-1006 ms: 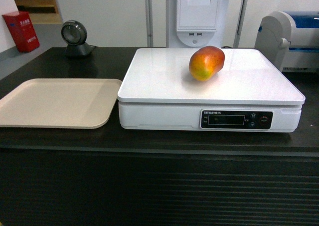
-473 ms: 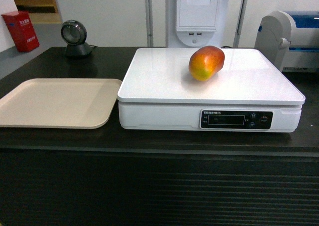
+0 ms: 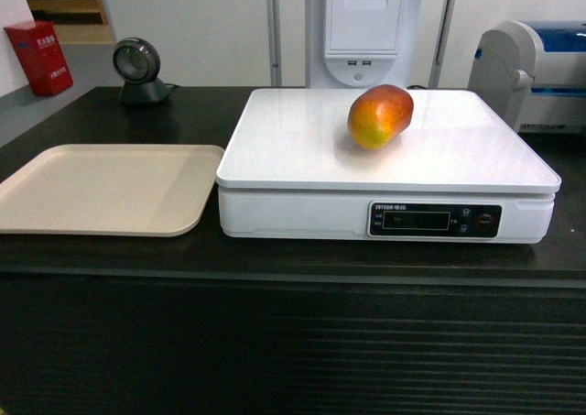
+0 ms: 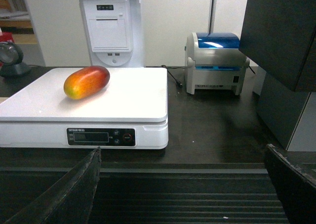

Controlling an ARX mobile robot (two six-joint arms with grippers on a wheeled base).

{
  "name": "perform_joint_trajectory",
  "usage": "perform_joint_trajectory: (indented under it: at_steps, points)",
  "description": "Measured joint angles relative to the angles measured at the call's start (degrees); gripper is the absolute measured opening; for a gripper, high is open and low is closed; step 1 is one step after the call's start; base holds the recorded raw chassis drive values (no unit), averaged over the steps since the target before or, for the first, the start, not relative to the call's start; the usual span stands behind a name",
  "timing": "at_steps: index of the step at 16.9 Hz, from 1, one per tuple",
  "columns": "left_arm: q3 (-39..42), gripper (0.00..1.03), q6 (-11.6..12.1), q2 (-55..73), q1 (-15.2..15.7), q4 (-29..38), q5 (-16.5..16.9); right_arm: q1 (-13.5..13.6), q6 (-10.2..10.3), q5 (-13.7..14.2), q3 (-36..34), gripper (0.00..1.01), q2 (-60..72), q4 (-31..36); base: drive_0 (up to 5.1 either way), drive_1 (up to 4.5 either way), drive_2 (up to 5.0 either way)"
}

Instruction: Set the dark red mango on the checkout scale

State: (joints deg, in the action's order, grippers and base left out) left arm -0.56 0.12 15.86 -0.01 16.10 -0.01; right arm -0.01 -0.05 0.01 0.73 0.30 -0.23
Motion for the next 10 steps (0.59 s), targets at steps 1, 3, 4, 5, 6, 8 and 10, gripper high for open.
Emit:
perform_joint_trajectory:
  at_steps: [1,3,4,5,6,8,10]
  points:
    - [0.0,0.02,0.0,-0.4,0.0,-0.4,0.0,0.0,0.0,0.0,0.0,0.98,0.0,0.0,0.0,0.0,0.0]
    - [0.0,0.02,0.0,-2.0,0.0,-2.3,0.0,0.0,0.0,0.0,0.0,0.98,0.0,0.0,0.0,0.0,0.0]
    - [0.0,0.02,0.0,-3.2,0.0,-3.3,0.0,0.0,0.0,0.0,0.0,0.98,0.0,0.0,0.0,0.0,0.0]
    - [0.0,0.02,0.0,-4.2,0.0,-4.3,0.0,0.0,0.0,0.0,0.0,0.98,0.0,0.0,0.0,0.0,0.0]
    - [0.0,0.02,0.0,-5.1,0.0,-5.3,0.0,0.0,0.0,0.0,0.0,0.98,0.0,0.0,0.0,0.0,0.0]
    - [-0.2,0.02,0.0,-10.2,0.0,-12.5,0.0,0.0,0.0,0.0,0.0,0.98,0.0,0.0,0.0,0.0,0.0]
    - [-0.4,0.02,0.0,-15.3,0.0,-15.4,-0.1,0.0,0.0,0.0,0.0,0.98,0.0,0.0,0.0,0.0,0.0]
